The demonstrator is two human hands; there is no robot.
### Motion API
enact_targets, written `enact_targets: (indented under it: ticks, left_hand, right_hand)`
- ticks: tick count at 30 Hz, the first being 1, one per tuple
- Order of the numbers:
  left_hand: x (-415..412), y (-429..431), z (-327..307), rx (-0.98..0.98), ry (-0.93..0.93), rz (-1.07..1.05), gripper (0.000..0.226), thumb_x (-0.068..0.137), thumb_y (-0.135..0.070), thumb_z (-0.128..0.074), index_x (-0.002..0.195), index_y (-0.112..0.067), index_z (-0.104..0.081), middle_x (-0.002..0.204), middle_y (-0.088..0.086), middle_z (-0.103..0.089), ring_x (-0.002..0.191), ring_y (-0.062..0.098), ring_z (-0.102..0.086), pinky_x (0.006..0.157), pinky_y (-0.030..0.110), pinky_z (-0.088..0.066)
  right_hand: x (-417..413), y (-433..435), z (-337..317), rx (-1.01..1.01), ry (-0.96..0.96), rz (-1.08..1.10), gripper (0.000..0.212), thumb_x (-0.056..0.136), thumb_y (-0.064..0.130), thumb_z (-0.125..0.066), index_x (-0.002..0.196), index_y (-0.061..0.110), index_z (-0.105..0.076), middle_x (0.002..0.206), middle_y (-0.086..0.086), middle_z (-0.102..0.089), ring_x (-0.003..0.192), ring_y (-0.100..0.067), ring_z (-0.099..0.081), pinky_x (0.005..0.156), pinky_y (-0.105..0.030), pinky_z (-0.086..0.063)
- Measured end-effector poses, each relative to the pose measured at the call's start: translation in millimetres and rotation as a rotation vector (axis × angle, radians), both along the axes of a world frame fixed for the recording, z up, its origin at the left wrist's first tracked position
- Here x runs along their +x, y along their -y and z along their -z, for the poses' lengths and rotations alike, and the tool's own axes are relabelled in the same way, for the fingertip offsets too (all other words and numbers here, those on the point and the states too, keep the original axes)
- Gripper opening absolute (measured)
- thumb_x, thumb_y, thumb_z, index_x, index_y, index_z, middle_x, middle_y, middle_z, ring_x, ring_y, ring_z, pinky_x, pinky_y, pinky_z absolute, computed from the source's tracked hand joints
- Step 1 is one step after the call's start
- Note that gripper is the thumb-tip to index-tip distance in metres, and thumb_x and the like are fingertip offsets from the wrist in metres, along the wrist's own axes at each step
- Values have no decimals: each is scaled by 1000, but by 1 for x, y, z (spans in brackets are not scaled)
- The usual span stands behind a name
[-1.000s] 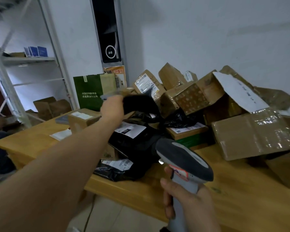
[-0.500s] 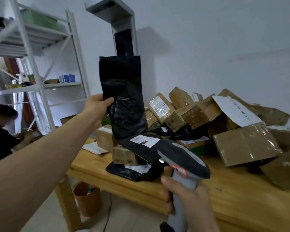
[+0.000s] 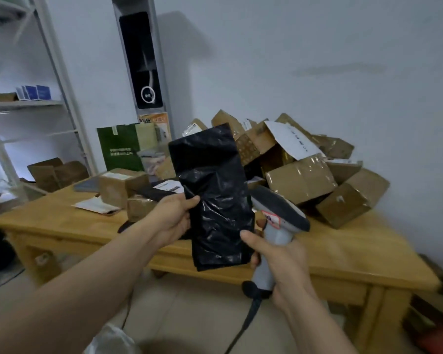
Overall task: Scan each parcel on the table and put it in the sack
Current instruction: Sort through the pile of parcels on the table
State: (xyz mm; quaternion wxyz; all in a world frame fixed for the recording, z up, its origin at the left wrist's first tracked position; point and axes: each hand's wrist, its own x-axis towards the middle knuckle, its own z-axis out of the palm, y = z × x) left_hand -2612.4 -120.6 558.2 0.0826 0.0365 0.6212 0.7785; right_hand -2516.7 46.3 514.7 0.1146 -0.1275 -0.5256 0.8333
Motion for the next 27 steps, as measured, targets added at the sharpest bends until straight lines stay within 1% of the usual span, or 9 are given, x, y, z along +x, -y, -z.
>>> enact_targets:
  ticks: [3,5,8,11,14,17,21,23,27]
  left_hand:
    - [-8,-44,14,58,38,32,21,99,-6,-47,108,-9,-66,109,11,-70,102,25,-63,89,34,-50]
    - [-7,-66,16,27,65,47,22,93,-24,-59,114,-18,-65,127,3,-63,120,21,-53,106,37,-37]
    - [-2,-79,28,-48,230,130,77,85,-55,-59,149,-19,-35,158,-1,-24,147,20,-15,119,45,0]
    - [0,-78,46,36,307,241,86,76,-59,-61,147,-16,-40,151,9,-41,140,25,-35,120,44,-15]
    - [2,-73,56,67,318,181,66,73,-46,-66,129,-11,-57,117,10,-66,109,25,-60,94,40,-47]
    - [3,-69,57,24,313,85,36,84,-34,-64,110,-8,-62,90,12,-66,79,23,-61,61,34,-48]
    - [-2,-64,64,-42,312,-47,19,94,-16,-56,103,-1,-63,81,16,-66,62,24,-62,48,31,-49]
    - [-5,-61,69,-68,322,-135,16,96,-2,-48,102,4,-61,81,19,-67,62,26,-65,47,33,-52]
    - [-7,-51,78,-159,385,-234,25,96,6,-46,117,3,-58,120,26,-61,102,37,-61,79,44,-49]
  right_hand:
    - [-8,-25,0,90,20,168,26,74,-7,-74,71,5,-52,53,-6,-54,37,-11,-50,41,-24,-42]
    - [-16,-41,-2,232,-45,273,22,74,-6,-72,75,4,-53,59,-9,-56,46,-13,-55,47,-26,-44]
    - [-30,-45,3,429,-94,252,20,76,-6,-68,90,3,-58,84,-14,-65,78,-26,-63,65,-31,-50]
    - [-45,-30,20,510,-72,140,27,77,-5,-67,98,11,-60,86,-6,-66,84,-26,-64,62,-26,-48]
    - [-52,-16,29,434,-7,45,28,77,-5,-68,98,13,-60,79,-2,-65,68,-17,-63,51,-20,-45]
    - [-54,-8,33,307,60,-50,27,79,-5,-68,102,7,-61,75,-5,-66,48,-10,-57,47,-23,-49]
    - [-54,-1,36,214,101,-144,22,79,-2,-70,101,1,-65,60,-5,-62,41,-9,-52,45,-24,-47]
    - [-49,1,39,179,91,-152,20,80,1,-71,100,-1,-66,55,-3,-59,39,-8,-50,42,-22,-45]
    - [-33,-9,41,158,79,-68,10,82,7,-71,88,11,-64,57,-5,-60,38,-10,-51,42,-23,-45]
